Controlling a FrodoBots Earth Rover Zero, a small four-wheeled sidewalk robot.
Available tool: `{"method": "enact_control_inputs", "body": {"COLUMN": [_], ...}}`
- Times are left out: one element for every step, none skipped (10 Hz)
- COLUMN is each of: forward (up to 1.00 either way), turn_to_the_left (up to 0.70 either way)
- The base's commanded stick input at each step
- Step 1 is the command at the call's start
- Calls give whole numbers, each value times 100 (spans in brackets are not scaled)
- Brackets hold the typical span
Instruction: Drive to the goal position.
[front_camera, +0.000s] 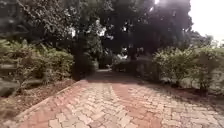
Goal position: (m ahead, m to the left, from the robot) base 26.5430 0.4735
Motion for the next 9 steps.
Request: {"method": "enact_control_inputs", "body": {"forward": [70,70,70,70,70,70,70,70,70], "turn_to_the_left": [0,-2,-8,-28,-10,0,0,0,0]}}
